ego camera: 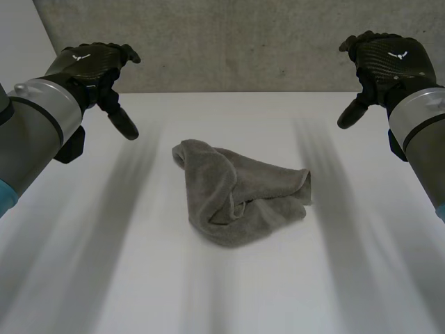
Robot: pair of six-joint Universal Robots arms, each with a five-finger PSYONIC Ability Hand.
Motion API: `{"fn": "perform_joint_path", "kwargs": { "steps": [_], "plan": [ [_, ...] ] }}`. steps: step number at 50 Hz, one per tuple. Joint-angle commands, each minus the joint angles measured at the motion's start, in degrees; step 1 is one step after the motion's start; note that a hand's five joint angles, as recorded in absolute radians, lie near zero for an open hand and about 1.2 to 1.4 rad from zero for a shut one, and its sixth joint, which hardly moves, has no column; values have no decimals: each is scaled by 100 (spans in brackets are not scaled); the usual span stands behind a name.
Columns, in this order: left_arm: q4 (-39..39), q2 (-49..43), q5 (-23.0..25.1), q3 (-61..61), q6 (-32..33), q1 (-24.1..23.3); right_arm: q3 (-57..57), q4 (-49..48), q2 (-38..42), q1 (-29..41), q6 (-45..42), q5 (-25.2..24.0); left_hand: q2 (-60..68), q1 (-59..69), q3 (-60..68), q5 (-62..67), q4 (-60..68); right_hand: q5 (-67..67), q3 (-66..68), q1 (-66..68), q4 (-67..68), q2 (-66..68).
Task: Fold the towel.
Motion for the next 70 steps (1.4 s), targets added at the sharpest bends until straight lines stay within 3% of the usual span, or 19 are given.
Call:
{"fn": "perform_joint_path", "kwargs": {
  "steps": [1, 12, 14, 20, 25, 35, 37, 39, 40, 42, 43, 44, 45, 46, 47, 53, 57, 64, 70],
  "plan": [
    [15, 2, -4, -15, -8, -23, -14, -4, 4, 0, -2, -18, -271, -310, -219, -1189, -287, -326, -368, -294, -439, -372],
    [393, -33, 40, -155, 18, -49, -40, 23, 57, -26, -19, -71, -389, -428, -336, -1307, -405, -326, -368, -294, -439, -372],
    [935, -252, 57, -190, 36, -49, -110, 66, 231, -70, -124, -315, -322, -361, -270, -1240, -338, -326, -368, -294, -439, -372],
    [1500, -930, 418, -85, 212, -32, -322, 313, 751, -70, -406, -879, -220, -260, -168, -1138, -237, -326, -368, -294, -439, -372],
    [1588, -2043, 1128, 380, 1272, -49, -742, 646, 1803, 0, -467, -1178, -170, -209, -118, -1088, -186, -326, -368, -294, -439, -372],
    [1500, -3293, 1385, 943, 2742, -190, -1112, 708, 3096, 403, -494, -1170, -19, -59, 33, -938, -36, -326, -368, -294, -439, -372],
    [1500, -3400, 1385, 970, 2822, -225, -1139, 726, 3238, 492, -494, -1170, 200, 161, 252, -718, 184, 136, 95, 169, 23, 91],
    [1500, -3479, 1367, 944, 2840, -260, -1165, 735, 3378, 536, -503, -1161, 1588, 1549, 1641, 670, 1572, 1575, 1534, 1608, 1462, 1530],
    [1500, -3479, 1367, 943, 2840, -260, -1165, 735, 3379, 536, -503, -1161, 1596, 1557, 1649, 678, 1580, 1583, 1541, 1615, 1470, 1538],
    [1492, -3435, 1367, 908, 2805, -269, -1192, 735, 3396, 519, -503, -1152, 3820, 3780, 3872, 2902, 3803, 3673, 3631, 3705, 3560, 3628],
    [1491, -3435, 1367, 908, 2805, -269, -1192, 735, 3396, 518, -503, -1152, 3834, 3794, 3886, 2916, 3817, 3685, 3644, 3718, 3573, 3640],
    [1483, -3391, 1367, 865, 2796, -295, -1192, 726, 3388, 484, -503, -1143, 5133, 5093, 5185, 4214, 5116, 5184, 5143, 5217, 5071, 5139],
    [1483, -3391, 1367, 864, 2796, -295, -1192, 726, 3388, 483, -503, -1143, 5146, 5106, 5198, 4228, 5129, 5199, 5158, 5232, 5086, 5154],
    [1474, -3313, 1358, 812, 2787, -356, -1192, 726, 3353, 466, -503, -1134, 6161, 6122, 6214, 5243, 6145, 6348, 6307, 6381, 6236, 6303],
    [1456, -3190, 1341, 733, 2787, -427, -1200, 717, 3318, 448, -503, -1134, 6319, 6280, 6372, 5401, 6303, 6670, 6629, 6703, 6558, 6625],
    [1404, -2529, 1341, 108, 2743, -498, -1227, 717, 2957, 431, -503, -1143, 6321, 6282, 6373, 5403, 6304, 6674, 6632, 6706, 6561, 6628],
    [1421, -1619, 1341, -951, 2734, -515, -1428, 708, 2667, 273, -572, -1169, 6321, 6282, 6373, 5403, 6304, 6674, 6632, 6706, 6561, 6628],
    [1571, -622, 1350, -2581, 2717, -700, -1992, 937, 2746, -9, -1188, -1170, 6321, 6282, 6373, 5403, 6304, 6674, 6632, 6706, 6561, 6628],
    [1896, 160, 1323, -3741, 2515, -1069, -2554, 1025, 3291, 53, -1575, -1205, 6321, 6282, 6373, 5403, 6304, 6674, 6632, 6706, 6561, 6628]
  ]
}}
